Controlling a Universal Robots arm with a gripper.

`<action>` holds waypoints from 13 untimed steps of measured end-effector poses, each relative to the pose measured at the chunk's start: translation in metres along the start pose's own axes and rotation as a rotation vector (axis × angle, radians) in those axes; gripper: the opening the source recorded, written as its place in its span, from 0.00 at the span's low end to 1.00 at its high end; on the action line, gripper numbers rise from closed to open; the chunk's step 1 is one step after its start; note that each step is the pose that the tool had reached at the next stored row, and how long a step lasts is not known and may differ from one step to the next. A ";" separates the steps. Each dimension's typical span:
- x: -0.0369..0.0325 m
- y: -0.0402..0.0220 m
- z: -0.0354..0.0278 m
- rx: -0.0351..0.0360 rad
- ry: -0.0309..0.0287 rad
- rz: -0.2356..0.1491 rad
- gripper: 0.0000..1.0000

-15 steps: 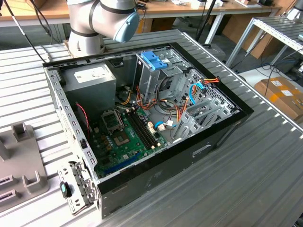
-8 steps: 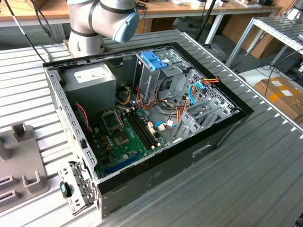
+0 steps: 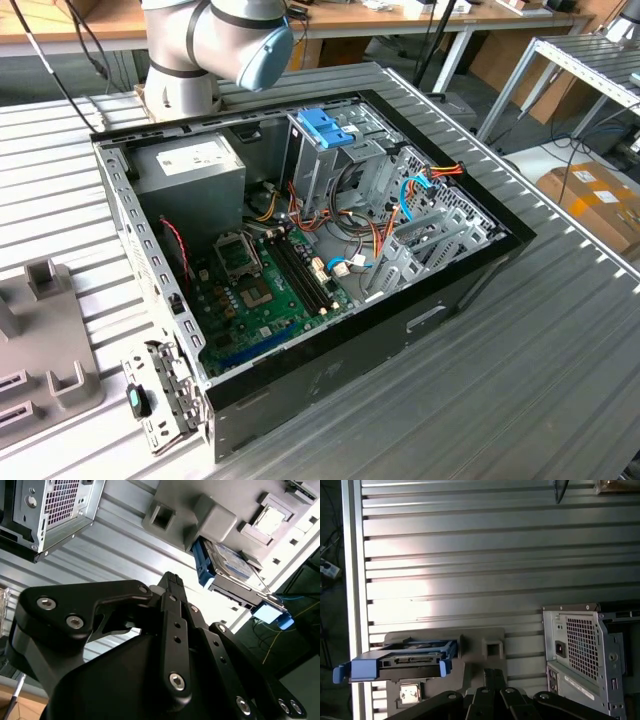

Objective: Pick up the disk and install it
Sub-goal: 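Reach for the disk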

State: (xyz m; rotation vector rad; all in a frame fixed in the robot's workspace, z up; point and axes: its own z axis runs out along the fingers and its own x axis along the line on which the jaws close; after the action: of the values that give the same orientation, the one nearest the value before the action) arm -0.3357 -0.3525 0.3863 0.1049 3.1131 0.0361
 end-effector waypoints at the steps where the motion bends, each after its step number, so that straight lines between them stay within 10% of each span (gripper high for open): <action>1: 0.0001 0.0003 0.0003 0.0055 -0.0001 -0.007 0.11; 3: 0.0026 0.0021 0.0014 0.0161 0.0004 -0.029 0.11; 13: 0.0296 0.0051 0.0053 0.0219 0.0010 -0.058 0.11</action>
State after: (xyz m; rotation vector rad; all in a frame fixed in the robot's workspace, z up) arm -0.3648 -0.3453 0.3803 0.0151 3.1162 0.0008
